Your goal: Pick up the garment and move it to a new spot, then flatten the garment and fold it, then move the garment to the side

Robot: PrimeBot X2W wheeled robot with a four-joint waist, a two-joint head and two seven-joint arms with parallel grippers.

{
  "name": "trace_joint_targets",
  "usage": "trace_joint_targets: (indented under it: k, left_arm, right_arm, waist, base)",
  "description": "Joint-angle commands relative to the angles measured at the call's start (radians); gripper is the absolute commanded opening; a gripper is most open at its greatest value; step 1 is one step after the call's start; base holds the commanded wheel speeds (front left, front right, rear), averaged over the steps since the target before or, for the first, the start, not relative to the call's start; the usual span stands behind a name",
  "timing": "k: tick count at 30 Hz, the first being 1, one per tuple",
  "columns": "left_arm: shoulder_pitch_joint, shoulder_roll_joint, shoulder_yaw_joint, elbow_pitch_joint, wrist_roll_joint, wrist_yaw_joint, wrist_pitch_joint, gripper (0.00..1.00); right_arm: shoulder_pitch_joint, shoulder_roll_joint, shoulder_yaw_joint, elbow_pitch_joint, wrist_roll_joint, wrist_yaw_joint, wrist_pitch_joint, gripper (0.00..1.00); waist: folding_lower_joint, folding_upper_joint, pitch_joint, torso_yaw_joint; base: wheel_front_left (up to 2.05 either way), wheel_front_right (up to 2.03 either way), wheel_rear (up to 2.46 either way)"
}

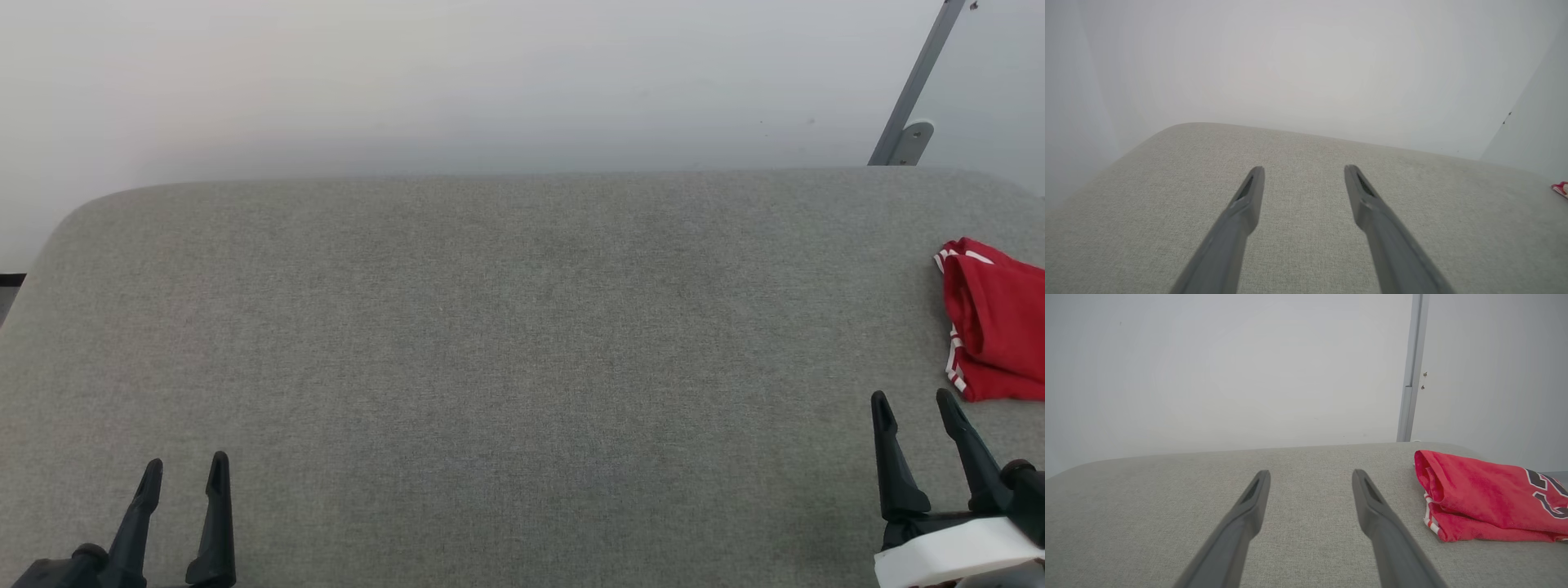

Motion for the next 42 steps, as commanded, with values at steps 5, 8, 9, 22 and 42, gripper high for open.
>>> trace_joint_targets:
  k: [5, 8, 9, 22, 42]
  left_arm:
    - [-0.018, -0.001, -0.006, 0.006, 0.001, -0.001, -0.004, 1.0]
    - [-0.018, 0.001, -0.01, 0.008, 0.001, -0.001, -0.004, 1.0]
    - [-0.019, 0.001, -0.01, 0.009, 0.001, -0.001, -0.004, 1.0]
    - [-0.028, -0.001, -0.002, 0.009, 0.01, -0.001, -0.004, 1.0]
    - [-0.053, -0.057, -0.002, 0.076, -0.187, 0.0, 0.057, 0.0]
  right_arm:
    - [0.008, 0.009, 0.003, -0.007, -0.007, -0.001, -0.009, 1.0]
    - [0.009, 0.012, 0.004, -0.01, -0.01, -0.001, -0.009, 1.0]
    - [0.01, 0.012, 0.004, -0.01, -0.01, -0.001, -0.009, 1.0]
    - [0.013, 0.016, 0.013, -0.015, -0.017, -0.001, -0.009, 1.0]
    - [-0.01, 0.049, 0.006, 0.037, 0.193, 0.0, 0.058, 0.0]
  waist:
    - [0.0, -0.0001, -0.002, -0.001]
    - [0.0, -0.0001, -0.001, -0.001]
    - [0.0, -0.0001, -0.001, -0.001]
    - [0.0, -0.0001, 0.001, -0.003]
    - [0.0, -0.0001, 0.001, -0.003]
  base:
    - [0.0, 0.0, 0.0]
    - [0.0, 0.0, 0.0]
    - [0.0, 0.0, 0.0]
    - [0.0, 0.0, 0.0]
    - [0.0, 0.0, 0.0]
